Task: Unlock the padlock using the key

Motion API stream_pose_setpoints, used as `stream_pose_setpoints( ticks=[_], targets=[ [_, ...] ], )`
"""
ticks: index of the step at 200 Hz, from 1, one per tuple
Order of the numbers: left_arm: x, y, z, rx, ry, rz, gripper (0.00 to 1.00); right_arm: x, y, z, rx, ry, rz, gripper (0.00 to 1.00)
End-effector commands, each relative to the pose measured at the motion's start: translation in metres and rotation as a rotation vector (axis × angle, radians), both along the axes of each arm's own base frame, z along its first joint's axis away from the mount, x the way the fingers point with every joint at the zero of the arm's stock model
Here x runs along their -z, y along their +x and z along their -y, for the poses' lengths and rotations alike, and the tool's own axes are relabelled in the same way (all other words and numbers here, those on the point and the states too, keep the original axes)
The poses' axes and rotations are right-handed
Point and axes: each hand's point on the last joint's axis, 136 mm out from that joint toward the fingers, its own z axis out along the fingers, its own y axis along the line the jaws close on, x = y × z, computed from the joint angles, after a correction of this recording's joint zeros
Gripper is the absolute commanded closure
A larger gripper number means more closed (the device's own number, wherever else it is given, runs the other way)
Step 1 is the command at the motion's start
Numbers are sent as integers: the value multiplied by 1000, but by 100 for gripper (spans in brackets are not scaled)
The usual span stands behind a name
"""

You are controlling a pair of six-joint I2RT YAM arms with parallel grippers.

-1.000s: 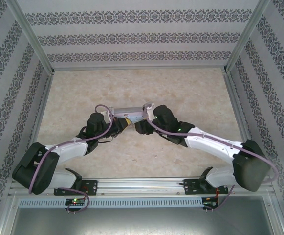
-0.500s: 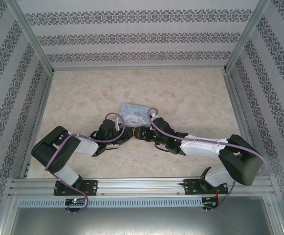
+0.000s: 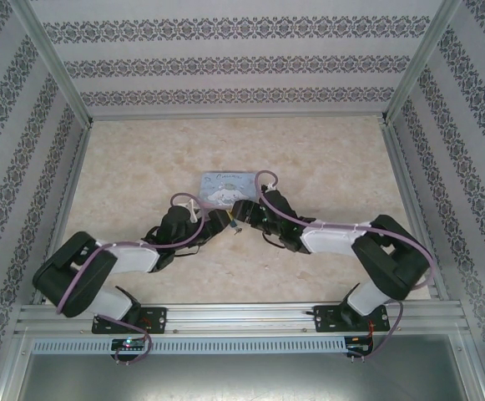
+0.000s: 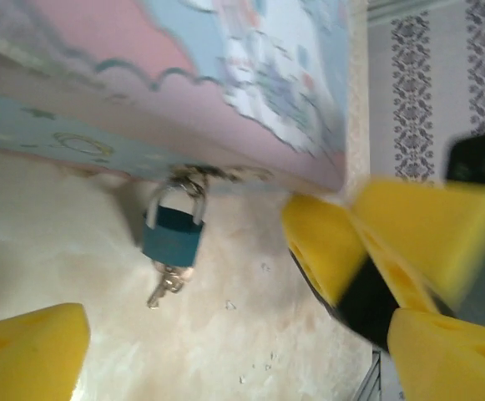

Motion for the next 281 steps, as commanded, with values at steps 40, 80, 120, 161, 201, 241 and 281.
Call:
stream_pose_setpoints(
  ticks=[40, 80, 120, 161, 201, 241, 281],
  targets=[
    [-25, 14, -16, -25, 126, 13, 0, -40, 41, 3, -85, 37, 92, 29],
    [-43, 47, -29, -14, 266, 12, 0, -22, 13, 10, -173, -6, 90, 38],
    [-56, 80, -44, 13, 439, 2, 0, 6, -1, -4, -271, -51, 67, 46],
    [-56, 99, -57, 23, 557, -6, 0, 26, -6, -19, -310, -82, 46, 55],
    [-45, 106, -63, 28, 567, -33, 0, 38, -9, -33, -334, -101, 31, 56],
    [-39, 108, -65, 36, 565, -40, 0, 45, -5, -34, -317, -118, 27, 57],
    [-35, 109, -66, 42, 553, -43, 0, 49, 0, -36, -306, -125, 25, 57]
  ],
)
